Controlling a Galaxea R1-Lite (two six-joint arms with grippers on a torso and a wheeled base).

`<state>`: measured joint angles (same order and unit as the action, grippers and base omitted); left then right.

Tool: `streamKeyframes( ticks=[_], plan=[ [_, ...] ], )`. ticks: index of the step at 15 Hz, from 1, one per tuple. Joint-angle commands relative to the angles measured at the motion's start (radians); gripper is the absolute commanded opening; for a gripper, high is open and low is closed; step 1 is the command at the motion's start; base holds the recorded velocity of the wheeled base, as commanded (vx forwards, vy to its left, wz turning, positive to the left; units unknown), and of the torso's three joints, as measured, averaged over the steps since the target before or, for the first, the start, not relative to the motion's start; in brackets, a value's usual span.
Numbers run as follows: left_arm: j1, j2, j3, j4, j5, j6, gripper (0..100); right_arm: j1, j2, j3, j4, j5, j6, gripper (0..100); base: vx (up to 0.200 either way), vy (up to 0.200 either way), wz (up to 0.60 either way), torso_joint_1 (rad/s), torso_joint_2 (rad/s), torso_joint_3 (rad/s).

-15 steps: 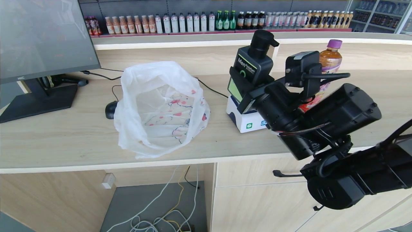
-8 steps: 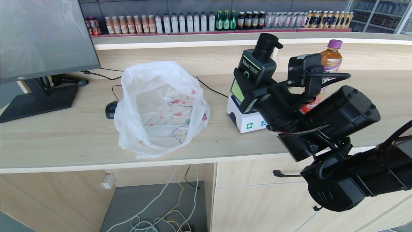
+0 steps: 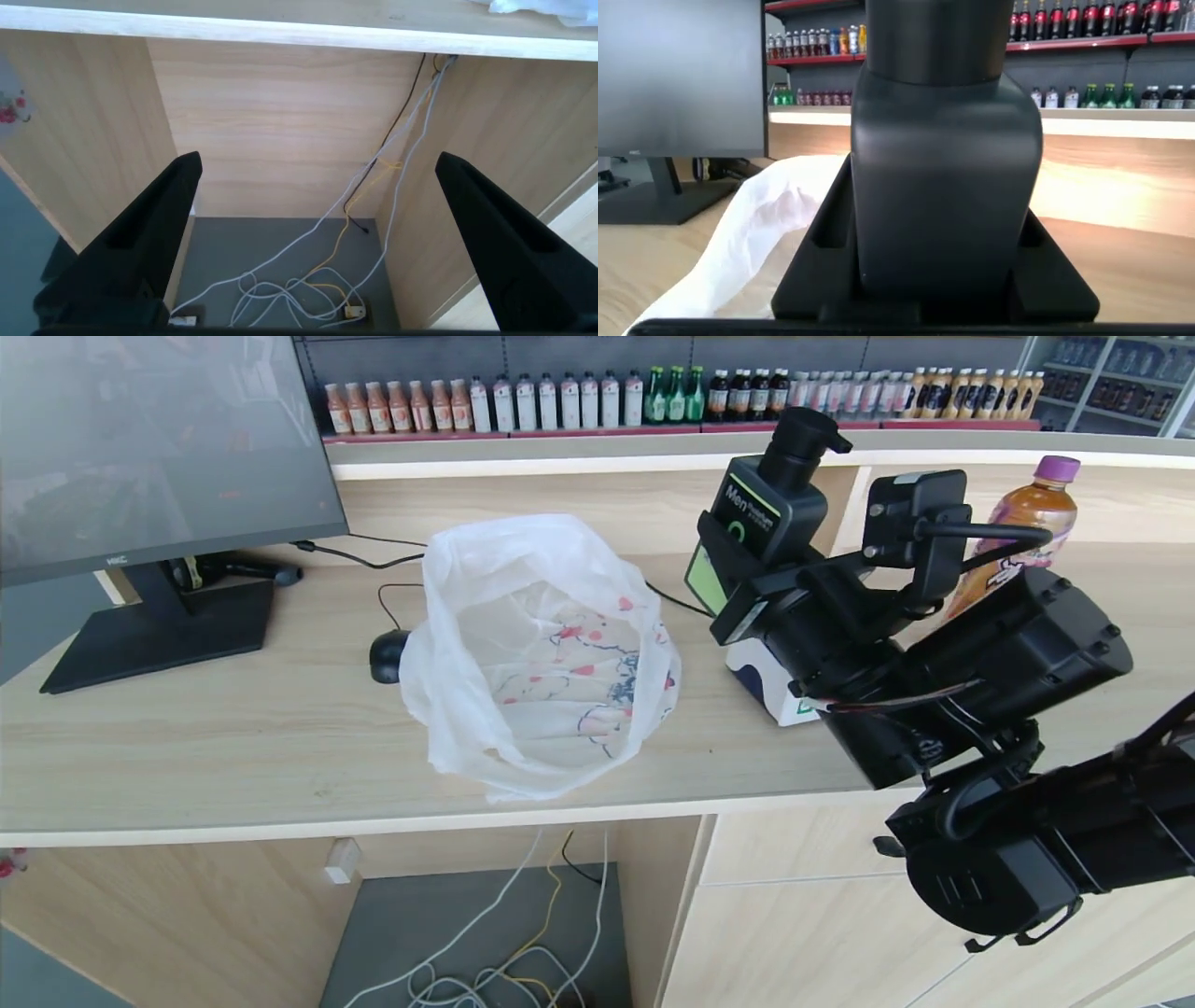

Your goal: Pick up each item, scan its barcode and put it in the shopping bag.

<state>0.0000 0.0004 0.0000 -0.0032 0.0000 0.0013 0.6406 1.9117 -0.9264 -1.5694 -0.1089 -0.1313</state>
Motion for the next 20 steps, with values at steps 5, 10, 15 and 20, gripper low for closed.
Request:
streamKeyframes(
  ticks=[5, 10, 15, 20],
  plan=[
    [0.0, 0.0, 0.0, 0.0, 0.0, 0.0, 100, 0.011, -0.019, 0.011, -0.001, -0.003, -0.001, 0, 0.0, 0.2, 0.0, 0.003, 0.01, 0.002],
    [0.0, 0.0, 0.0, 0.0, 0.0, 0.003, 100, 0.014, -0.043, 0.018, -0.001, -0.031, -0.01, 0, 0.0, 0.08, 0.0, 0.0, 0.0, 0.0],
    [0.0, 0.0, 0.0, 0.0, 0.0, 0.003, 100, 0.044, -0.085, -0.012, 0.163, -0.031, -0.016, 0, 0.0, 0.0, 0.0, 0.0, 0.0, 0.0],
    [0.0, 0.0, 0.0, 0.0, 0.0, 0.003, 100, 0.028, -0.059, -0.17, 0.413, -0.055, -0.071, 0, 0.0, 0.0, 0.0, 0.0, 0.0, 0.0]
  ],
)
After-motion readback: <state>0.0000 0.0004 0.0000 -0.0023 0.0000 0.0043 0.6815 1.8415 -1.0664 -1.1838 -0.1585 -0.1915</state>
